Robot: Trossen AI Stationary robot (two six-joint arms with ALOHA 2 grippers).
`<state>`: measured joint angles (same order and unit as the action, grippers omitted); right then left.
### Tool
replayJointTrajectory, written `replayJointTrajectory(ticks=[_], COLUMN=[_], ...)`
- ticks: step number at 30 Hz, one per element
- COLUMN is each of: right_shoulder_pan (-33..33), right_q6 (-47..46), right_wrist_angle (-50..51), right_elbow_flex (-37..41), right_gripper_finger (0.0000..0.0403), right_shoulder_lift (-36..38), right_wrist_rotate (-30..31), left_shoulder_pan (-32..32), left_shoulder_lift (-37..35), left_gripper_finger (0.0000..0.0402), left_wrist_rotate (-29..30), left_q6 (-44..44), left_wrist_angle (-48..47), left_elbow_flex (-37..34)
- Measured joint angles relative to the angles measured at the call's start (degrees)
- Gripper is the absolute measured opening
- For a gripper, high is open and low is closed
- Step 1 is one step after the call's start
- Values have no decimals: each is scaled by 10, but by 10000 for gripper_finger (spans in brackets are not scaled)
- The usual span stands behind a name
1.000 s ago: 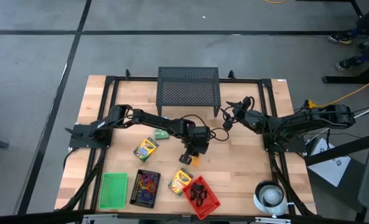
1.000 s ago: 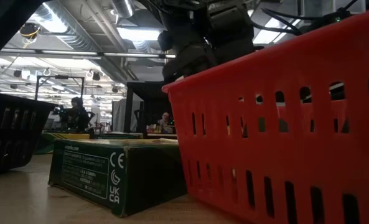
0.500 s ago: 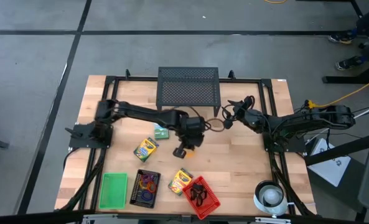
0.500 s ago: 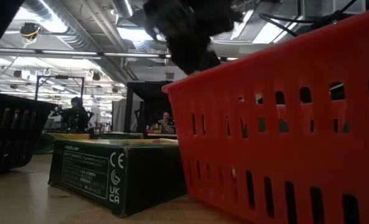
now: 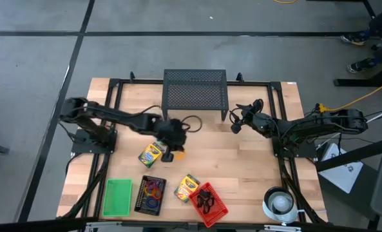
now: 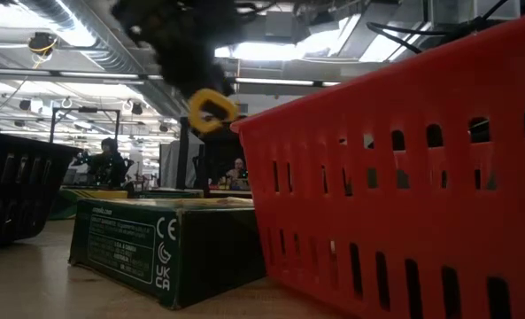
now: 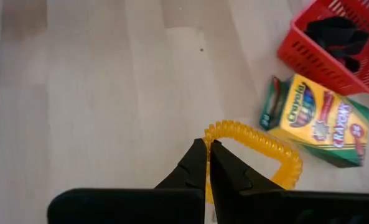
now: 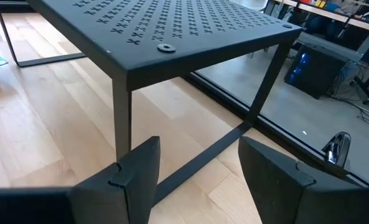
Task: Pick & Place Office Desk Supplies
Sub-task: Put the yellow spring keychain into the black bin
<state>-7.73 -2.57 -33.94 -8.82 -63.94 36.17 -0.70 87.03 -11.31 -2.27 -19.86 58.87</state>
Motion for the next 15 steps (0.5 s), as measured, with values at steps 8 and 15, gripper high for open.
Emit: replayJointTrajectory(ticks=[8, 15], right_shoulder_pan=[-11, -17], right_q6=[-32, -73], right_wrist_angle=[9, 10], right_elbow_flex=[0, 0], right_gripper_finger=[219, 219], right_shoulder_lift=[0, 0], right_wrist_rotate=[2, 3], left_shoulder_pan=[-83, -165], left_shoulder_lift=[-86, -136], left_gripper_finger=[3, 3], left_wrist_rotate=[65, 128], left_q6=[80, 117], left_wrist_angle=[47, 66], left_elbow_flex=[-103, -155])
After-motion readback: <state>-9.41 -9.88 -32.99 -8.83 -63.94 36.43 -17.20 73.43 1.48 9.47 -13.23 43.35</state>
